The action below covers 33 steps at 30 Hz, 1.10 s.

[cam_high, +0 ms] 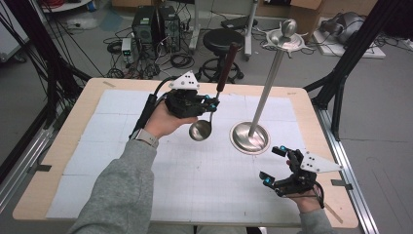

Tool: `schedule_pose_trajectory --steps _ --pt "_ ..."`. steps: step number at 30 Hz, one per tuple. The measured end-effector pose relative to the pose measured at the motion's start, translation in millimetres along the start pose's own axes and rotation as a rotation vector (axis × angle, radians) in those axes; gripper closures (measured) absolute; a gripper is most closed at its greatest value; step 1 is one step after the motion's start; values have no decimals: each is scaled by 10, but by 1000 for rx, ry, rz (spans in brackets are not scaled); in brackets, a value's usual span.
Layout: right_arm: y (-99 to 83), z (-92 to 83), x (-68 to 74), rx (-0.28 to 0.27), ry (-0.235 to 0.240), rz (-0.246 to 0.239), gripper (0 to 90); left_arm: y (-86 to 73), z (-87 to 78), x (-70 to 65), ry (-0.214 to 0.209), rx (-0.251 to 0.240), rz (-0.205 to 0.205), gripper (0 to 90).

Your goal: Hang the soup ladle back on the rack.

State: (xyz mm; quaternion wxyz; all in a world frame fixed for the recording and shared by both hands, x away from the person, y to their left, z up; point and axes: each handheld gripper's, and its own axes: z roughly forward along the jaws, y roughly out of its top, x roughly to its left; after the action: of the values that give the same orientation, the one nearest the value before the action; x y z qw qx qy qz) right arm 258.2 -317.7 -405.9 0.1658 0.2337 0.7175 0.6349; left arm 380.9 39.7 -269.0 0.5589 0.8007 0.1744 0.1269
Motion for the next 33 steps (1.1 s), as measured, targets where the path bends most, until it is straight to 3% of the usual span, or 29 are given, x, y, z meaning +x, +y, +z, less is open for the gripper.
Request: schedule_pose_trajectory --steps 7,16,20,21,33 --pt "2 -2 4 -3 1 4 15 104 57 -67 -22 16 28 841" --pt "4 -7 -4 -8 5 6 15 231 134 -71 -44 23 30 841" --pt "4 -8 -3 -9 7 9 15 267 161 -75 -56 22 19 840" --pt "4 -11 -7 -10 6 6 15 278 189 -88 -63 36 0 840" --pt "13 7 -8 -17 19 8 15 339 267 -116 -77 55 20 841"
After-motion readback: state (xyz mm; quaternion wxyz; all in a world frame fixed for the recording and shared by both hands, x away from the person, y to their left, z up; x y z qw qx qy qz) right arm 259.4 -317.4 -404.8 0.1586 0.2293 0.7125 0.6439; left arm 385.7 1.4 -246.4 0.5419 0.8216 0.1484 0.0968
